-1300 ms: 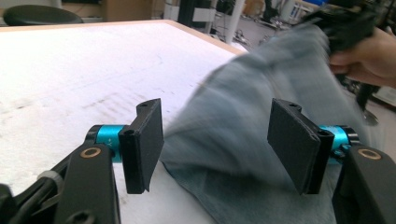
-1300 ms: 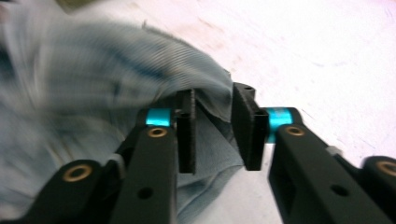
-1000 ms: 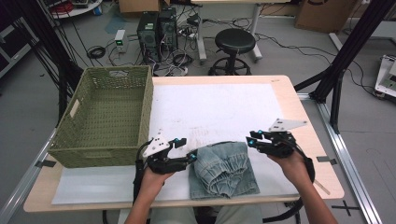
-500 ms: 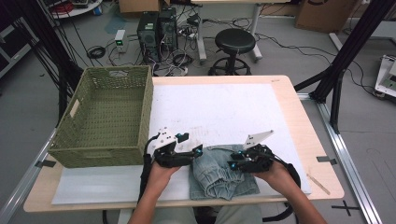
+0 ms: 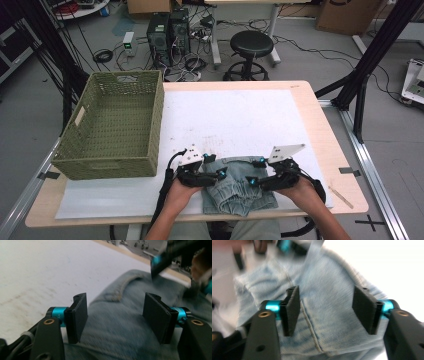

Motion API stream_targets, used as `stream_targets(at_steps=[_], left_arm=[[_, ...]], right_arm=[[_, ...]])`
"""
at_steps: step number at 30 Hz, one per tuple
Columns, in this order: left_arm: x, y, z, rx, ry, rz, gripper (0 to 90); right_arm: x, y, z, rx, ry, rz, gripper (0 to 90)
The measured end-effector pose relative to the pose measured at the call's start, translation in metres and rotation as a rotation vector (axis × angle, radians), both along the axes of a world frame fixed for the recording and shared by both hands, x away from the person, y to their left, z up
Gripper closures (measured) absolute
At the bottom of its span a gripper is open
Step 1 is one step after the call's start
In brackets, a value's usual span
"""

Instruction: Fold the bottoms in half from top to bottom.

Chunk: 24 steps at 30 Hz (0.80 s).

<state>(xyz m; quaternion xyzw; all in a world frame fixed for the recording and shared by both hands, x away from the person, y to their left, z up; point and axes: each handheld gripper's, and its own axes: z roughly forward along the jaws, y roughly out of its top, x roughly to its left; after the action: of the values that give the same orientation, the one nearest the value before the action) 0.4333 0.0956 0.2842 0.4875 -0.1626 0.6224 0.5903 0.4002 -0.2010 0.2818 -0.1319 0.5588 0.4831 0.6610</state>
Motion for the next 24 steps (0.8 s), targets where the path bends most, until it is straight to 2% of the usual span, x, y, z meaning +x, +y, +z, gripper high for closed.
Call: stream_targets(at_steps=[2,4,5,10,12,15,17,19,20,21,22,24], left_arm=[[0.004,0.001,-0.001,0.005,0.002,-0.004,37.6],[0.006,0.003,-0.001,0.019,0.0,-0.012,37.8],[0.007,0.003,0.0,0.022,0.004,-0.011,37.7],[0.01,-0.003,-0.003,0.013,-0.023,0.052,38.1],[0.01,-0.004,-0.003,0.009,-0.019,0.053,38.5],[0.007,-0.002,-0.003,0.005,-0.007,0.043,38.4],[-0.001,0.003,-0.002,-0.042,-0.002,0.035,37.5],[-0.006,0.009,0.0,-0.088,-0.006,0.035,32.8],[-0.007,0.014,0.001,-0.123,-0.007,0.05,32.8],[-0.005,0.016,0.004,-0.136,0.01,0.063,32.7],[-0.003,0.018,0.005,-0.134,0.044,0.061,32.0],[0.004,0.017,0.007,-0.116,0.098,0.078,32.0]], right_arm=[[0.001,-0.003,0.005,0.086,-0.019,-0.037,33.2],[0.009,-0.001,0.012,0.166,-0.005,-0.101,30.5],[0.014,0.0,0.015,0.188,-0.001,-0.127,29.6],[0.034,0.01,0.022,0.205,0.031,-0.222,29.7],[0.035,0.009,0.022,0.21,0.06,-0.215,30.0],[0.032,0.007,0.022,0.197,0.074,-0.215,30.0],[0.026,0.002,0.022,0.193,0.097,-0.177,30.1],[0.018,-0.008,0.024,0.211,0.12,-0.086,30.3],[0.016,-0.012,0.024,0.228,0.109,-0.069,30.3],[0.013,-0.016,0.025,0.26,0.086,-0.065,30.3],[0.014,-0.017,0.027,0.277,0.075,-0.077,30.3],[0.02,-0.015,0.03,0.269,0.09,-0.113,31.5]])
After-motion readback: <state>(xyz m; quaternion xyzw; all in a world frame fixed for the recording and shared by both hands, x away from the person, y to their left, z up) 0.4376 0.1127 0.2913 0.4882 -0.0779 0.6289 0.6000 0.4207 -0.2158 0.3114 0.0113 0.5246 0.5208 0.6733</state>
